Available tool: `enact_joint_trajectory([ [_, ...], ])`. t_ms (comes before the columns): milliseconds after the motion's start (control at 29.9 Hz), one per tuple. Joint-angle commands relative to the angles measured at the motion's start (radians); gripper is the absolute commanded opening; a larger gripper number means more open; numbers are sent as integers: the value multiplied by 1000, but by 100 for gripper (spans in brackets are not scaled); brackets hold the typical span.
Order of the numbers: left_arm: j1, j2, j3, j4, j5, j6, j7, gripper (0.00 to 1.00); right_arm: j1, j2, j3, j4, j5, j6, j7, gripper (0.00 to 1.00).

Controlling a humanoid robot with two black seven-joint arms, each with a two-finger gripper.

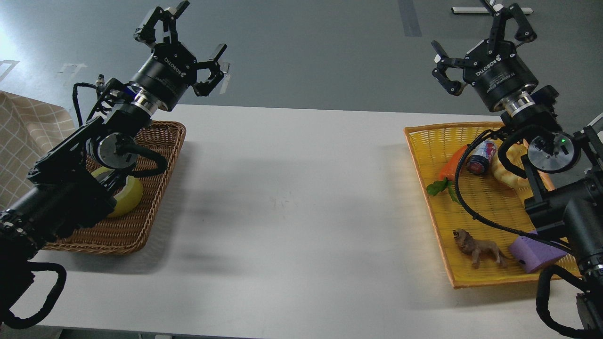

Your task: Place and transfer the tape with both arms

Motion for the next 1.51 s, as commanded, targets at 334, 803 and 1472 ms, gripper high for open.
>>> enact_joint_trajectory([
  [334, 12, 1, -1, -6, 2, 0, 0, 98, -6, 1, -6, 34, 2, 0, 0, 100],
  [803, 14, 1, -1, -9, 2, 0, -8, 98, -12, 19, 6, 70, 9, 0, -2, 100],
  [1472, 14, 1, -21, -9, 8, 0, 3, 98, -12, 24, 16, 66, 8, 0, 2, 100],
])
